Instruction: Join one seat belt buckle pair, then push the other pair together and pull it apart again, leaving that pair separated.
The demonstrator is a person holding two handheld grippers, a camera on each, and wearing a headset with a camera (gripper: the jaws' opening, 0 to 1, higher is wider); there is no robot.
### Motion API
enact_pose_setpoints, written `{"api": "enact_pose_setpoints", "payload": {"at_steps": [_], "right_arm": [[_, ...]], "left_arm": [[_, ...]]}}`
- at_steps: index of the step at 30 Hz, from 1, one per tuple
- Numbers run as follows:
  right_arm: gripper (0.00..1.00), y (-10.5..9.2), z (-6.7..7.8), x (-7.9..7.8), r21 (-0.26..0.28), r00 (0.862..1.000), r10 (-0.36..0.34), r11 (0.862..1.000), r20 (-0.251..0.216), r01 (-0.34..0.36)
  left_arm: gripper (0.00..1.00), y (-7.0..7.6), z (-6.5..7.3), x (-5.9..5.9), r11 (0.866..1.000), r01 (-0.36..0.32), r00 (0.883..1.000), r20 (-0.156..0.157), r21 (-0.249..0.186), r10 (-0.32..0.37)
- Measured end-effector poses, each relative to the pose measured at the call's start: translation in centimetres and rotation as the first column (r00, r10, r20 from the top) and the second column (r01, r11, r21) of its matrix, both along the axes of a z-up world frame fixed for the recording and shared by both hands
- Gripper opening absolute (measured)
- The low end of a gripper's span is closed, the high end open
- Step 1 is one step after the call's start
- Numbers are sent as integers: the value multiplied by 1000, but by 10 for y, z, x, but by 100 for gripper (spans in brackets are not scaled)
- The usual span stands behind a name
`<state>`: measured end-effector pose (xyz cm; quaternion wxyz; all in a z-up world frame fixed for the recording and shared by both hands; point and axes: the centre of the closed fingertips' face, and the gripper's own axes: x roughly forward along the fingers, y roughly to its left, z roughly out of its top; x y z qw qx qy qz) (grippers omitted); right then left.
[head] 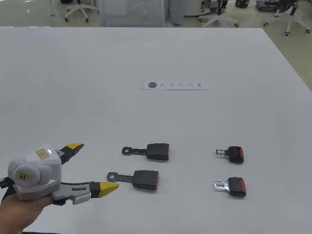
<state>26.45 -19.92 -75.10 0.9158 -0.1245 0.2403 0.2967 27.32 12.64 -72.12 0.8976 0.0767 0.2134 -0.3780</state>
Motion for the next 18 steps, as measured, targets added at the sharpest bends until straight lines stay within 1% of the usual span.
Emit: {"api": "enact_pose_setpoints", "payload": {"at_steps": [2,3,5,7,10,16,18], "right_arm": [[100,-1,1,0,3,1000,-3,1000,0,3],[100,-1,1,0,5,1000,-3,1000,-1,3],[100,0,0,-2,19,1000,-6,1000,-11,6],[100,2,1,-2,17,1000,-2,1000,-4,2],[100,5,0,-3,15,1000,5,1000,-1,-5],[100,10,3,-1,21,1000,18,1000,9,-19],[100,11,4,0,27,1000,23,999,13,-23]], "left_arm": [[100,1,2,1,1000,-14,1000,3,-23,14],[100,2,2,1,1000,-16,1000,3,-24,16],[100,2,1,0,1000,-14,1000,1,-20,14],[100,1,1,-2,1000,-8,1000,0,-15,8],[100,4,3,-2,1000,-15,1000,2,-21,15],[100,6,4,-4,1000,-17,1000,3,-13,17],[100,6,6,-5,1000,-18,1000,8,-12,18]]}}
